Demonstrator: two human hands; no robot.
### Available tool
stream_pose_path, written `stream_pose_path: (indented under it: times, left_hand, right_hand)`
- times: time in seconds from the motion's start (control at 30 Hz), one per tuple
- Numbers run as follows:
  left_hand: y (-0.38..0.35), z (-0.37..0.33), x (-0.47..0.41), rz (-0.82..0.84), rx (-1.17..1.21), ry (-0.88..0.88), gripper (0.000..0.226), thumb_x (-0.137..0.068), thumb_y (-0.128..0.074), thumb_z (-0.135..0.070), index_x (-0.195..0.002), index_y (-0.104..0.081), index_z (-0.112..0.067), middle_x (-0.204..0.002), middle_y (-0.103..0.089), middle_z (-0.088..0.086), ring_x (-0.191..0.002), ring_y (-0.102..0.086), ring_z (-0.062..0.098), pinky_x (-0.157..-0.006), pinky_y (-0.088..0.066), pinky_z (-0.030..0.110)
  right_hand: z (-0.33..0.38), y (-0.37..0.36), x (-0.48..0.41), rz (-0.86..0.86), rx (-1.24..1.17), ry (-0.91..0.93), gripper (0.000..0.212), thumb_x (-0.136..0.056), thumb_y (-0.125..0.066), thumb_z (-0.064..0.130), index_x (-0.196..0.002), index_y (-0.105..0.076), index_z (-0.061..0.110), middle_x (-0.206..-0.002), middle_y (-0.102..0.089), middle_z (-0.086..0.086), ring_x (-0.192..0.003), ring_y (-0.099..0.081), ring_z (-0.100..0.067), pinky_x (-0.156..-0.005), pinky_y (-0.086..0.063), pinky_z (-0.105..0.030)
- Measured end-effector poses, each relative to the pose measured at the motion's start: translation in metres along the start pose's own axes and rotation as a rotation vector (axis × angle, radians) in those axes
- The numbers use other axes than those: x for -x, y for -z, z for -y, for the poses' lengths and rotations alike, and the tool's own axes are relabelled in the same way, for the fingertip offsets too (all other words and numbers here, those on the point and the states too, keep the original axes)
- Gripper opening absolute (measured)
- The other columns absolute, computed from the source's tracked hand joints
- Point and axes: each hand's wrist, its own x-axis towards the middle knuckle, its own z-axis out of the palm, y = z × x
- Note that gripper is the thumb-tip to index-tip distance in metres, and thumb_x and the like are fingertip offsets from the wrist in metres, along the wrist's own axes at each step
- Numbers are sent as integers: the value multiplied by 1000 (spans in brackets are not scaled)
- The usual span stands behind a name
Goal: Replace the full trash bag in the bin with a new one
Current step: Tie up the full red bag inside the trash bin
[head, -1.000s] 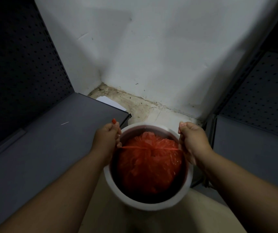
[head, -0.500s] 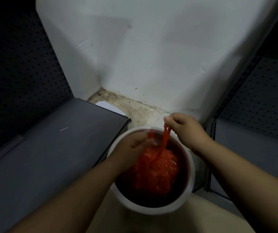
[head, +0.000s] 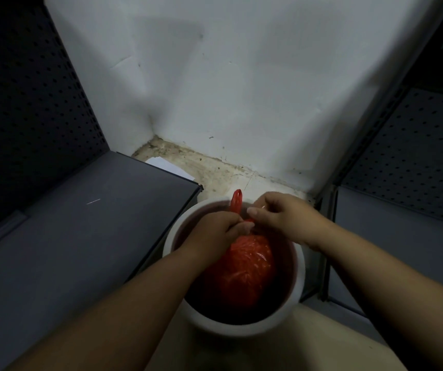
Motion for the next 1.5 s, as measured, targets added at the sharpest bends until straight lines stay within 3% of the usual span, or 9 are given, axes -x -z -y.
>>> stream_pose_path:
  times: [0.23,0.37,0.53,0.67,0.77,0.9,1.07,1.2,1.5]
  left_hand:
    - [-2,10,-2,58,42,3,25,-93,-50,-35,-86,-65,-15,-77,-60,-5,-70,-54,8,-61,-37,20]
    - [-2,17,1,71,20,-8,31,-97,-44,-18,-124,-59,-14,-110,-59,-4,-99,-49,6,-72,-35,17]
    - [-1,31,1,-54,122,28,30,-93,-51,-17,-117,-66,-26,-110,-64,-7,-98,-59,10,-85,-45,15]
    - [-3,29,4,-174,356,182,25,-91,-55,-13,-111,-69,-20,-92,-66,-11,-80,-59,1,-76,-46,13]
    - [-4,26,4,-162,389,198,23,-89,-58,-13,-104,-71,-26,-92,-71,-8,-83,-65,7,-79,-51,24]
    - [-2,25,3,-190,289,191,16,-84,-65,-14,-84,-65,-31,-86,-69,-7,-81,-65,12,-72,-52,26]
    - [-4,25,2,-185,-93,113,10,-86,-60,-21,-85,-69,-17,-94,-68,5,-89,-61,20,-77,-49,31]
    - [0,22,0,-3,1,196,26,-76,-49,-39,-73,-69,-23,-88,-68,7,-91,-61,30,-87,-48,53]
    - [13,8,-1,239,102,315,38,-99,-39,-31,-100,-66,-4,-106,-64,14,-100,-57,26,-94,-41,38]
  right_hand:
    - [-20,-6,-18,-96,-294,-37,30,-89,-64,16,-60,-56,17,-55,-52,-1,-54,-43,-16,-60,-37,-32]
    - [-28,-14,-26,-295,-435,-114,30,-91,-61,18,-62,-56,12,-57,-52,-5,-56,-44,-19,-62,-39,-34]
    - [-26,-41,-18,-377,-924,-290,31,-96,-50,14,-67,-59,9,-55,-59,-5,-50,-48,-15,-56,-43,-27]
    - [-17,-55,-2,-68,-176,-146,19,-92,-57,14,-98,-74,9,-89,-67,2,-78,-59,-11,-75,-45,-24]
    - [-11,-66,2,172,-215,-113,25,-89,-63,15,-113,-68,14,-103,-70,2,-87,-64,-8,-81,-49,-16]
    - [-14,-74,-4,81,-170,-109,14,-84,-69,15,-97,-71,10,-99,-72,-9,-93,-68,-22,-93,-52,-38]
    - [-15,-70,-6,-5,28,-11,8,-85,-65,14,-77,-65,17,-89,-66,-3,-84,-57,-13,-76,-43,-25]
    - [-18,-64,-8,-75,38,-11,8,-84,-62,11,-78,-64,15,-85,-64,1,-80,-56,-13,-74,-44,-25]
    - [-25,-61,5,-201,90,163,4,-83,-65,11,-86,-66,13,-82,-63,5,-78,-56,-10,-67,-40,-8]
